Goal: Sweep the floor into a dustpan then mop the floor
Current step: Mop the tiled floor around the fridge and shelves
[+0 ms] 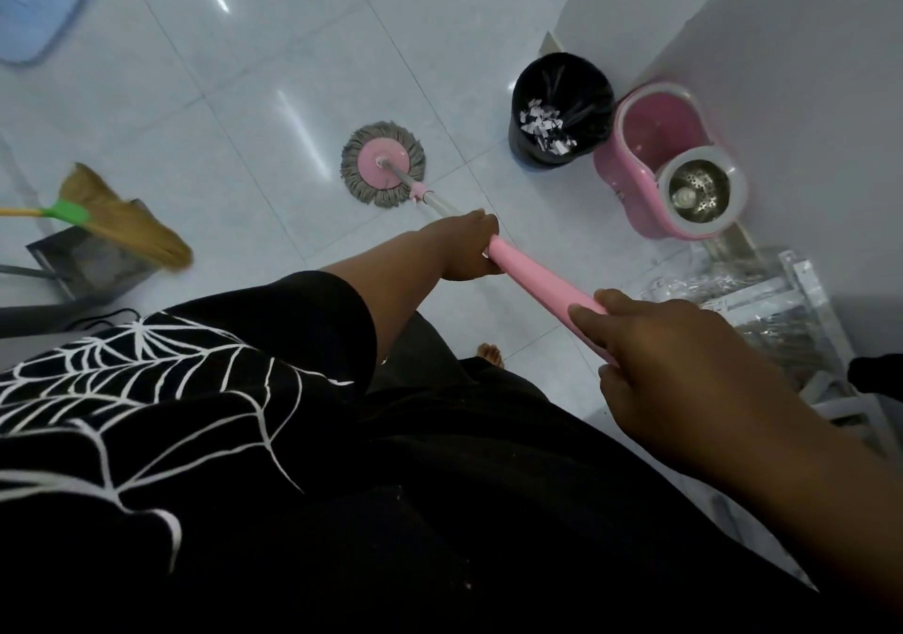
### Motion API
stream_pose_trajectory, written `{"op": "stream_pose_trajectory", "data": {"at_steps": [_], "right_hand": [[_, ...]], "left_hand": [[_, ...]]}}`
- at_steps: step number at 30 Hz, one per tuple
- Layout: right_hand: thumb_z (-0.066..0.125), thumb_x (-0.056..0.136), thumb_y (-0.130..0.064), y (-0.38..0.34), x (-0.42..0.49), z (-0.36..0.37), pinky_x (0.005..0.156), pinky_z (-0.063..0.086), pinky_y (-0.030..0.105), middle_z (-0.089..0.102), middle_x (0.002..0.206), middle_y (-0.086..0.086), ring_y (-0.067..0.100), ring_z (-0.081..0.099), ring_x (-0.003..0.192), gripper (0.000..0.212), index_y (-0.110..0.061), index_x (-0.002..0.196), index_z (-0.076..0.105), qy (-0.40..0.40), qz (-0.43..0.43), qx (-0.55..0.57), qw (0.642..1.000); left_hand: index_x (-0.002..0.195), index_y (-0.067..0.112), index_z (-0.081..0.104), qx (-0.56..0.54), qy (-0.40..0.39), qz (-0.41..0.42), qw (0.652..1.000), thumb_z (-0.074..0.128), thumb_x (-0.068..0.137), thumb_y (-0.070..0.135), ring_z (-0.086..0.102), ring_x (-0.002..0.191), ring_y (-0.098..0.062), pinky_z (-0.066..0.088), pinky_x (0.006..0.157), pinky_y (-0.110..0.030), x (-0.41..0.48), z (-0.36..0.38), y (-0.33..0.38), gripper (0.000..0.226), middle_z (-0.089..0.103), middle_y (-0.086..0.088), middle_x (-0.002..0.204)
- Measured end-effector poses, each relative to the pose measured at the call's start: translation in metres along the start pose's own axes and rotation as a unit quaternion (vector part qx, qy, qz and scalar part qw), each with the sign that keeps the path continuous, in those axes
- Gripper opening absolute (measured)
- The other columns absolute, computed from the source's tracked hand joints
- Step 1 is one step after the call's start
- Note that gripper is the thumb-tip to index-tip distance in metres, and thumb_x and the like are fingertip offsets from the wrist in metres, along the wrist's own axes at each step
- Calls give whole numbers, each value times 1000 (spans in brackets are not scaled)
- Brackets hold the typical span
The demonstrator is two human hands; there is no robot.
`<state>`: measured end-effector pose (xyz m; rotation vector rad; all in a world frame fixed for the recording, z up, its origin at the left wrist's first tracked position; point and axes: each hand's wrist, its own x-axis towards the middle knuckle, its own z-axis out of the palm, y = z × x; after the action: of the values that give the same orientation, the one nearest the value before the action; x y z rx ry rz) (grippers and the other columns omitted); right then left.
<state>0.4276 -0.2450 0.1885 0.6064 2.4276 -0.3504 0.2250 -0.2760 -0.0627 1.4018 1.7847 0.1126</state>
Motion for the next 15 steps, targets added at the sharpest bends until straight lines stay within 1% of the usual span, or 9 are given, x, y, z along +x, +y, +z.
{"op": "stream_pose_trajectory", "data": {"at_steps": [3,8,10,13,15], "right_hand": [[52,87,-22,-4,18,-11,73,47,28,57,124,-1,19,62,87,47,-25,134,48,-5,4,4,1000],[54,89,-26,-23,67,-36,85,48,27,53,137,2,19,63,99,50,-26,139,45,2,-3,19,1000],[56,89,-26,-33,92,-50,85,49,29,55,135,4,21,64,98,50,-24,138,48,11,-5,28,1000],[56,89,-24,-43,132,-69,78,50,27,59,127,3,20,64,89,46,-23,135,50,24,-6,28,999],[54,88,-21,-48,159,-79,71,47,26,61,120,3,19,61,80,44,-22,133,52,26,-8,33,999]], "left_hand": [[118,12,50,-1,2,-4,1000,68,84,46,58,99,-26,48,89,-44,6,-13,-13,52,52,-8,117],[117,11,49,3,1,-11,1000,68,84,44,58,100,-27,48,87,-42,20,-54,-55,50,51,-8,117],[118,11,49,6,2,-10,1000,67,84,44,57,103,-27,46,86,-39,26,-75,-77,51,51,-9,120],[123,11,48,14,-1,-15,1000,66,85,44,54,115,-30,45,95,-40,41,-108,-110,54,48,-11,130],[122,10,48,15,-4,-20,1000,67,85,43,55,113,-30,45,93,-39,52,-127,-131,53,49,-11,126]]}}
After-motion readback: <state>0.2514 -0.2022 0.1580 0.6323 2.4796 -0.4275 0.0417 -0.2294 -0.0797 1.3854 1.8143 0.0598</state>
